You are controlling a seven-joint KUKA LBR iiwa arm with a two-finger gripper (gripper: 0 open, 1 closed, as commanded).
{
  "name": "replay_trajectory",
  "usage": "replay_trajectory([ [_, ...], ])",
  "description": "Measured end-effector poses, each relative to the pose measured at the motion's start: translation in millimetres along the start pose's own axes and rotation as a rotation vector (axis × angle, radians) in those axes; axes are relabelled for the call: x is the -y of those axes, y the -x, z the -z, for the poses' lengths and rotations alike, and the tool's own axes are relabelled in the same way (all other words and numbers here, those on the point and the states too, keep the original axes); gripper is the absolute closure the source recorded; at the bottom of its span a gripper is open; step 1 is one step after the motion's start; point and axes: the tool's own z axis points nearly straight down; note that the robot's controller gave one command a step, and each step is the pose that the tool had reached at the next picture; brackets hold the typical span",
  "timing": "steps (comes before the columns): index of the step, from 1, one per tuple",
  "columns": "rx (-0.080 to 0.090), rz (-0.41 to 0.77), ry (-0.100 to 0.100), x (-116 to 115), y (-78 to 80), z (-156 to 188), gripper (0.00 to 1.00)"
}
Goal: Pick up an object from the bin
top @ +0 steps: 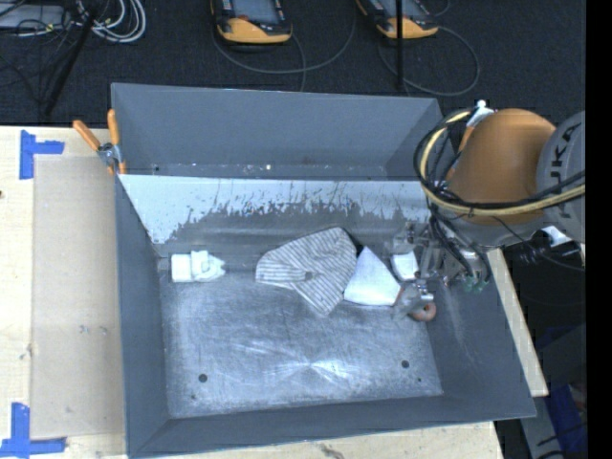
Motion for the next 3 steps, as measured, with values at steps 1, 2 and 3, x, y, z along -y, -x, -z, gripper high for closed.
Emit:
replay_trajectory([
  [1,-0.003,-0.095,0.001,9,-9.4,-53,0.00],
  [2,0.006,-0.239,-0.009,-32,25.9,-75,1.00],
  [3,0.006,-0.238,-0.009,-32,25.9,-75,1.00],
])
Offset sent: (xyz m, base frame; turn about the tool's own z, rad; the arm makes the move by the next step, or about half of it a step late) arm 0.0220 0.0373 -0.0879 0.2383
